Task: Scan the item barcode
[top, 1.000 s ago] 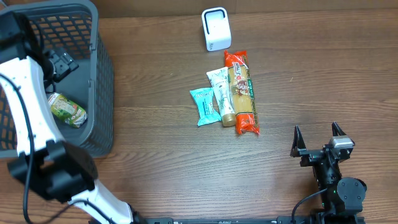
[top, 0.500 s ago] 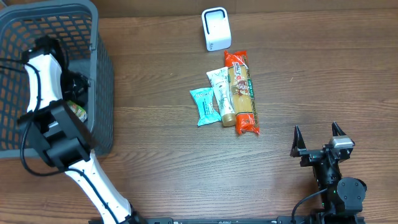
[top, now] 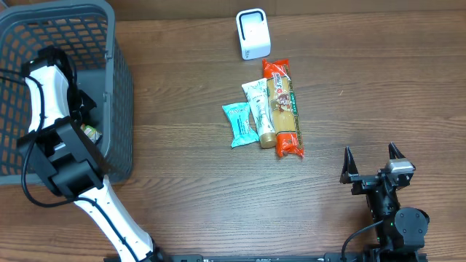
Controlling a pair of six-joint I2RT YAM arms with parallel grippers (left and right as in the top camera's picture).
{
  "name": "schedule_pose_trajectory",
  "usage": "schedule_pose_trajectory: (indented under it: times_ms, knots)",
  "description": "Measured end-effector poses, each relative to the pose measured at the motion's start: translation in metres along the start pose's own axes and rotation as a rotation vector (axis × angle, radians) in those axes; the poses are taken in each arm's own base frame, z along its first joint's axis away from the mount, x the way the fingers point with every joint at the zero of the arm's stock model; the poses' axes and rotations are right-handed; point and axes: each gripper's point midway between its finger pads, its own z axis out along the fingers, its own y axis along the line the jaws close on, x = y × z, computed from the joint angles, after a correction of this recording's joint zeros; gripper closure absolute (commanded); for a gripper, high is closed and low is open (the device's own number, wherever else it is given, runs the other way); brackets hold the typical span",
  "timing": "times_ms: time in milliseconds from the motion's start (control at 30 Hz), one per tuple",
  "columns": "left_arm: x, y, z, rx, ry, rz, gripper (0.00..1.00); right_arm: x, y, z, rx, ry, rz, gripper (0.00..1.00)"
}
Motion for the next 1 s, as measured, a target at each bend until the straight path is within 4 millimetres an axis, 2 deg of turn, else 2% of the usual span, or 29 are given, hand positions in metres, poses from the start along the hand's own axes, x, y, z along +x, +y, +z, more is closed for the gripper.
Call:
schedule_pose_trajectory:
  times_ms: [133,267,367,467,567,600,667,700,733,800,900,967,1000]
  knots:
    - [0.002,0.006,-0.004,-0.023,0.002,0.036,0.96,0.0,0.0,0.0,0.0,-0.001,0.0,0.0]
    - [0.012,0.012,-0.012,-0.042,0.06,0.066,0.96,0.0,0.0,0.0,0.0,0.0,0.0,0.0]
    - [0.012,0.01,-0.029,-0.007,0.079,0.072,0.96,0.0,0.0,0.0,0.0,0.0,-0.001,0.0]
    - [-0.006,0.001,-0.064,0.096,0.012,0.044,0.96,0.0,0.0,0.0,0.0,0.0,0.0,0.0]
    - [-0.022,-0.013,-0.111,0.249,-0.087,0.021,0.96,0.0,0.0,0.0,0.0,0.0,0.0,0.0]
    - [-0.026,-0.017,-0.139,0.321,-0.144,0.015,0.96,0.0,0.0,0.0,0.0,0.0,0.0,0.0]
    - [-0.028,-0.017,-0.177,0.403,-0.223,0.008,0.96,0.0,0.0,0.0,0.0,0.001,0.0,0.0]
    - [-0.027,-0.016,-0.211,0.482,-0.292,0.006,0.96,0.0,0.0,0.0,0.0,0.0,0.0,0.0]
    - [-0.024,-0.013,-0.235,0.531,-0.338,0.009,0.96,0.0,0.0,0.0,0.0,0.0,0.0,0.0]
    - [-0.01,-0.004,-0.292,0.652,-0.441,0.02,0.96,0.0,0.0,0.0,0.0,0.0,0.0,0.0]
    - [0.029,0.007,-0.372,0.828,-0.576,0.074,0.96,0.0,0.0,0.0,0.0,0.0,0.0,0.0]
    - [0.062,0.007,-0.413,0.922,-0.637,0.138,0.96,0.0,0.0,0.0,0.0,0.0,0.0,0.0]
    - [0.075,0.006,-0.426,0.949,-0.654,0.165,0.96,0.0,0.0,0.0,0.0,0.0,0.0,0.0]
